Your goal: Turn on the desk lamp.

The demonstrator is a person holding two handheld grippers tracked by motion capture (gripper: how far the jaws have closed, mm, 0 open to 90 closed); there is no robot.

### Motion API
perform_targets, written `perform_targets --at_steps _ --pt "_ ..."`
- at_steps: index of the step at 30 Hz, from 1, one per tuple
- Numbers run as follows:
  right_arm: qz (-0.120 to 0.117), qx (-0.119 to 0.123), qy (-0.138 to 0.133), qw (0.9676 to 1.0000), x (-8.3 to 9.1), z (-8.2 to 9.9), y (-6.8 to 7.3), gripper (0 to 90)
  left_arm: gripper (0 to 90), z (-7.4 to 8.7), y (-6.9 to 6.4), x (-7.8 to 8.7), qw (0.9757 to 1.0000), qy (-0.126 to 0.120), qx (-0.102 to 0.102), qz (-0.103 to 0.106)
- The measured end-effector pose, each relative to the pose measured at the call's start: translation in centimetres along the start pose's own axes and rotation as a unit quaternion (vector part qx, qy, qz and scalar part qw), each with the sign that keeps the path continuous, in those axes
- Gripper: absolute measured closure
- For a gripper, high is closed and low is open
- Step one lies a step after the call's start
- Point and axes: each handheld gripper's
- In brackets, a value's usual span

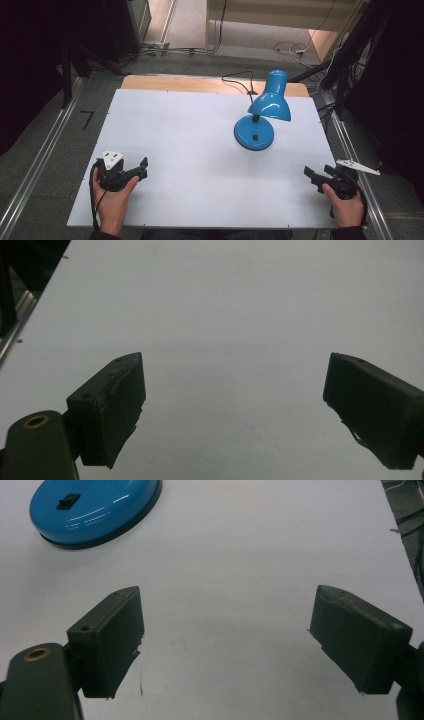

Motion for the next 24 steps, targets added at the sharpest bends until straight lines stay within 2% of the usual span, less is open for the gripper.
perform_targets --at_steps 3,11,24 --pt "0.000 -0.003 -0.001 1.0000 0.1 0.0 0.0 12.7 10.6 0.1 0.0 -0.1 0.9999 0.005 0.008 0.003" --pt "0.000 0.004 -0.004 1.0000 0.0 -0.2 0.3 12.7 10.6 0.0 -0.2 0.1 0.9999 0.001 0.007 0.009" --pt "-0.005 0.014 -0.004 0.9999 -0.5 -1.0 1.2 12.7 10.6 0.0 0.0 0.0 0.9999 0.002 0.013 0.002"
Point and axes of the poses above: each handheld gripper's, and its own axes: x roughly backward along the jaws, z roughly out of its underside, y roughly to its left, and after that the axes turned 14 degrees about x, right-handed
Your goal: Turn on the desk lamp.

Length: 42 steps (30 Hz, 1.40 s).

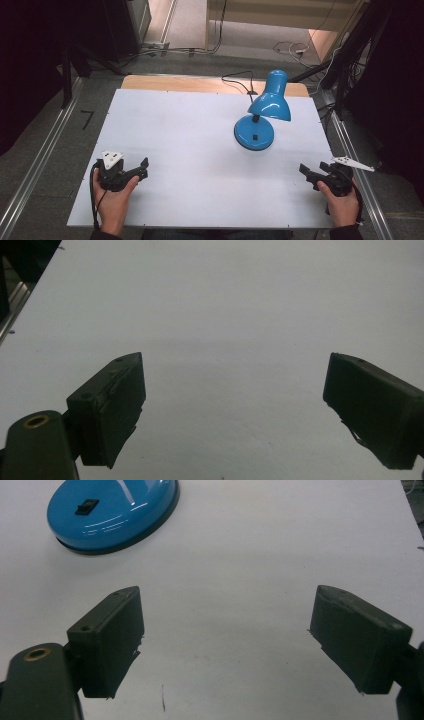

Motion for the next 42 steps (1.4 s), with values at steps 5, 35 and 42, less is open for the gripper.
perform_targets --at_steps 5,35,42 --pt "-0.005 0.003 0.000 1.0000 -0.4 -0.4 0.3 12.8 10.7 0.0 0.1 0.0 1.0000 -0.001 0.001 0.000" --pt "-0.021 0.035 -0.005 0.9992 -2.7 -2.8 3.1 12.9 10.7 -0.1 0.3 0.0 0.9999 -0.002 0.010 0.004" --pt "-0.023 0.038 -0.008 0.9990 -3.1 -3.3 3.4 13.1 10.7 -0.1 0.3 0.0 0.9999 0.001 0.011 0.006"
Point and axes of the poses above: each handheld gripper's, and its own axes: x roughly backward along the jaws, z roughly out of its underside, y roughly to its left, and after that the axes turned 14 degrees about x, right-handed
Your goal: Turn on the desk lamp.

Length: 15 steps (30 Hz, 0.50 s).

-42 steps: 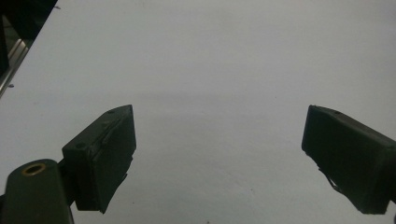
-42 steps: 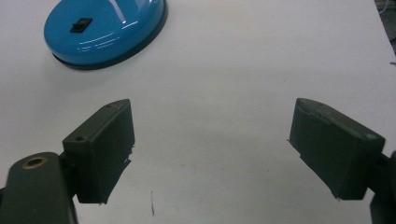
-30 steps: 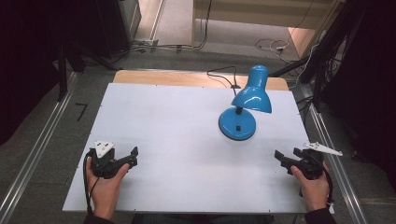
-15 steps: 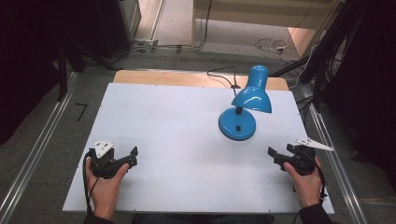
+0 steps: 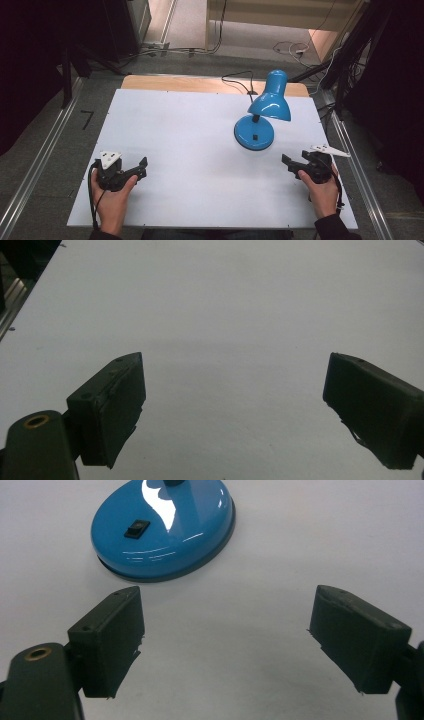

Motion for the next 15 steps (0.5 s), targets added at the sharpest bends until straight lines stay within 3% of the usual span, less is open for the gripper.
perform_targets --at_steps 15 --pt "-0.009 0.008 0.001 0.9999 -0.91 -0.81 0.56 13.1 10.7 0.00 0.08 -0.05 1.0000 0.003 0.003 0.002"
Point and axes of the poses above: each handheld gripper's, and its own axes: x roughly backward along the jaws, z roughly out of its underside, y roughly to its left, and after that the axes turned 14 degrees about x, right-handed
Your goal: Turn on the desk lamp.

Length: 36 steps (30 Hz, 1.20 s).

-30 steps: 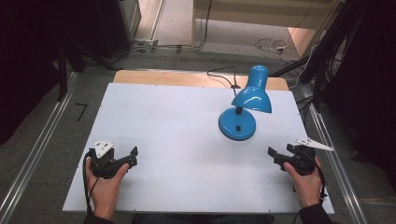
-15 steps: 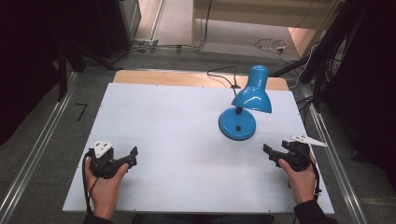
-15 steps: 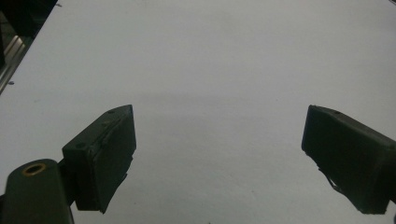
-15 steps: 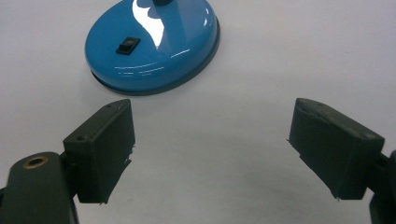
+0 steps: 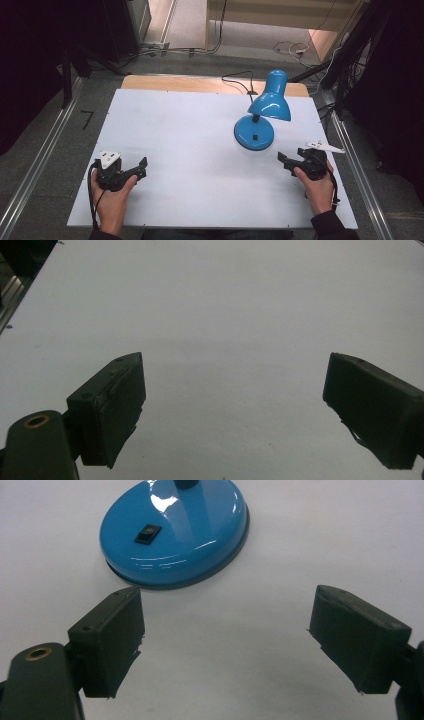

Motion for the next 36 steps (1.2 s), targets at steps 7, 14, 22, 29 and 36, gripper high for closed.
perform_targets --at_steps 7,14,22,29,36 --pt "-0.006 0.005 -0.002 1.0000 -0.3 -0.5 0.5 13.1 10.7 0.0 0.0 0.0 1.0000 -0.001 0.000 0.000" --pt "-0.011 0.013 -0.005 0.9998 -0.7 -1.0 0.9 13.1 10.7 0.0 0.0 0.0 1.0000 -0.001 -0.001 -0.001" --pt "-0.015 0.018 -0.004 0.9997 -1.1 -1.6 1.3 13.1 10.7 0.0 0.0 0.1 1.0000 -0.001 -0.001 -0.001" --pt "-0.019 0.024 -0.003 0.9995 -1.5 -2.1 1.8 13.1 10.7 0.0 0.1 0.1 1.0000 -0.002 0.000 -0.001" --pt "-0.022 0.025 -0.005 0.9994 -1.9 -2.6 2.2 14.4 10.7 0.0 0.1 0.1 1.0000 -0.001 0.000 -0.003"
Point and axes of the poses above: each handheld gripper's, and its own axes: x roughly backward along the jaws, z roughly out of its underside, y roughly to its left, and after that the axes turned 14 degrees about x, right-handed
